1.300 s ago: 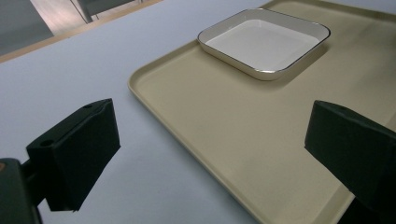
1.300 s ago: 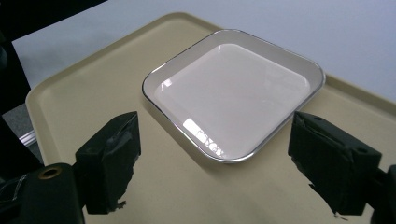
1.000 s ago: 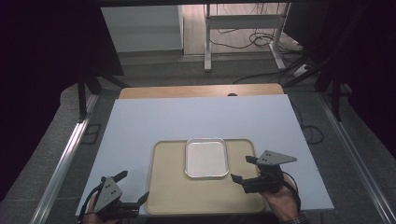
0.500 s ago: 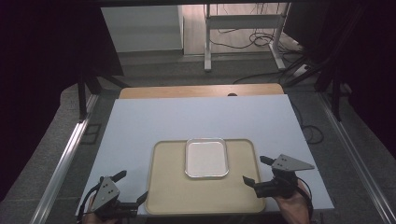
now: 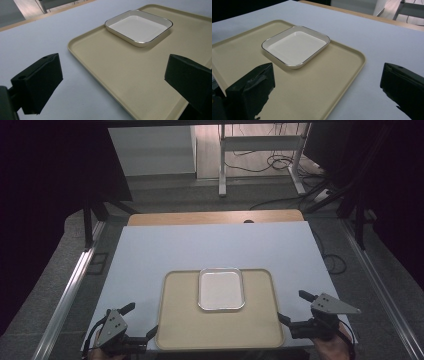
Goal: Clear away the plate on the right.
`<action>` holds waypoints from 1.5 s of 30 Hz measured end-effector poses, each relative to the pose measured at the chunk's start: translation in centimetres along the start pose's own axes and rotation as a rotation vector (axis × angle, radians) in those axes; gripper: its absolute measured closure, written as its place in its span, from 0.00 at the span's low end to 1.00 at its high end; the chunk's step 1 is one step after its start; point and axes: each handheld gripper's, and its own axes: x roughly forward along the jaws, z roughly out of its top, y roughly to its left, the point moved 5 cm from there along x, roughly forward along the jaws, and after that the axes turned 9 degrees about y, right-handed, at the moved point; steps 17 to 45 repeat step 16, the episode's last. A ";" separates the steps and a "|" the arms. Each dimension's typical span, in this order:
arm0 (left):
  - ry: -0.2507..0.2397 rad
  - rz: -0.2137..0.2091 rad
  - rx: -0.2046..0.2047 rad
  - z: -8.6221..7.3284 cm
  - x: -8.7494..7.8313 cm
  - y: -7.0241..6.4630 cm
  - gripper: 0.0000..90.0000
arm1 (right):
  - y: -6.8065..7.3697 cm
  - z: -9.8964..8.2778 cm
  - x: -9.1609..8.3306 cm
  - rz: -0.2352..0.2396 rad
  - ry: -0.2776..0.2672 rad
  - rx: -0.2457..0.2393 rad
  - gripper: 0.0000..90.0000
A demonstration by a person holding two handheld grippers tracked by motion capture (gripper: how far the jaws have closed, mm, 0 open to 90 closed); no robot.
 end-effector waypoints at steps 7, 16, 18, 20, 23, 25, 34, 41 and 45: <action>0.001 0.002 -0.004 0.0 0.0 0.0 0.01 | -0.4 -1.4 -1.1 -0.050 -0.009 -0.003 0.00; 0.006 0.006 -0.003 0.0 0.1 0.0 0.02 | -1.2 -2.8 -1.2 -0.099 0.018 0.004 0.00; 0.006 0.006 -0.003 0.0 0.1 0.0 0.02 | -1.2 -2.8 -1.2 -0.099 0.018 0.004 0.00; 0.006 0.006 -0.003 0.0 0.1 0.0 0.02 | -1.2 -2.8 -1.2 -0.099 0.018 0.004 0.00; 0.006 0.006 -0.003 0.0 0.1 0.0 0.02 | -1.2 -2.8 -1.2 -0.099 0.018 0.004 0.00; 0.006 0.006 -0.003 0.0 0.1 0.0 0.02 | -1.2 -2.8 -1.2 -0.099 0.018 0.004 0.00; 0.006 0.006 -0.003 0.0 0.1 0.0 0.02 | -1.2 -2.8 -1.2 -0.099 0.018 0.004 0.00; 0.006 0.006 -0.003 0.0 0.1 0.0 0.02 | -1.2 -2.8 -1.2 -0.099 0.018 0.004 0.00; 0.006 0.006 -0.003 0.0 0.1 0.0 0.02 | -1.2 -2.8 -1.2 -0.099 0.018 0.004 0.00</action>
